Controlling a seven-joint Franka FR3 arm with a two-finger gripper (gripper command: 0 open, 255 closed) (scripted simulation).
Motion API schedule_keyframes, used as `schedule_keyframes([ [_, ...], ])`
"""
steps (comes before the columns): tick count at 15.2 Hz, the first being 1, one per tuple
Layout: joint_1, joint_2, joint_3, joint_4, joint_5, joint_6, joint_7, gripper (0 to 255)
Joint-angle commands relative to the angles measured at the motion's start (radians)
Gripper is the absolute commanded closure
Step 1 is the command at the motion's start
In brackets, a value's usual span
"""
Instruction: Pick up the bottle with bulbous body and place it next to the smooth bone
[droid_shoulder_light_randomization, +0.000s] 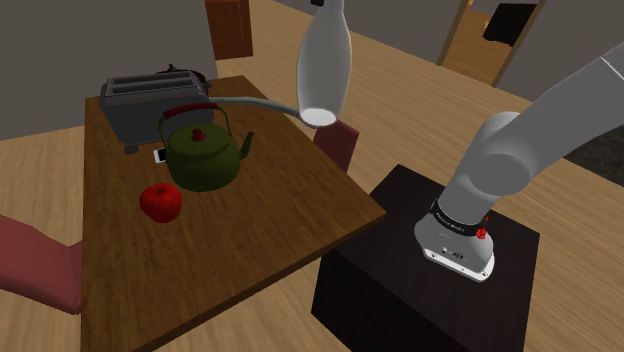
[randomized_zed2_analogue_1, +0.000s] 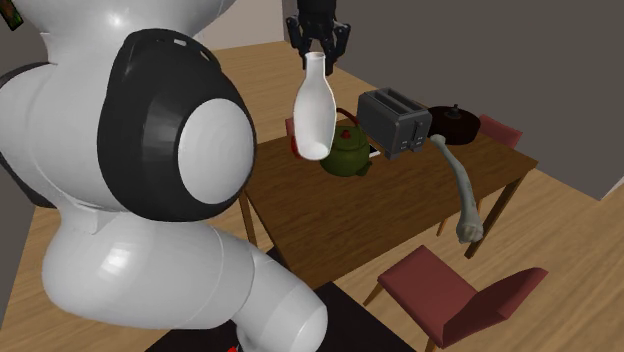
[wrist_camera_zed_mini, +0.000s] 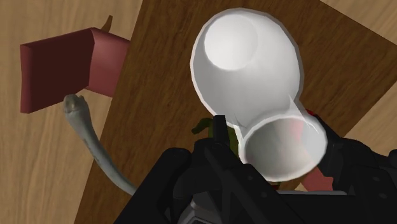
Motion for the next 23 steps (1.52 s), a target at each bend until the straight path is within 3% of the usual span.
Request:
schedule_keyframes([
  [1,-0.001,0.013,0.0,0.039,-0.003,-0.027,0.003,255],
  [5,-0.004,0.042,0.002,0.115,-0.008,-0.074,0.009,255],
  [15,-0.057,0.36,-0.045,0.42,-0.091,-0.075,-0.095,255],
  [20,-0.069,0.573,-0.057,0.682,-0.137,-0.131,-0.135,255],
  [23,-0.058,0.764,-0.062,0.96,-0.179,-0.221,-0.156,255],
])
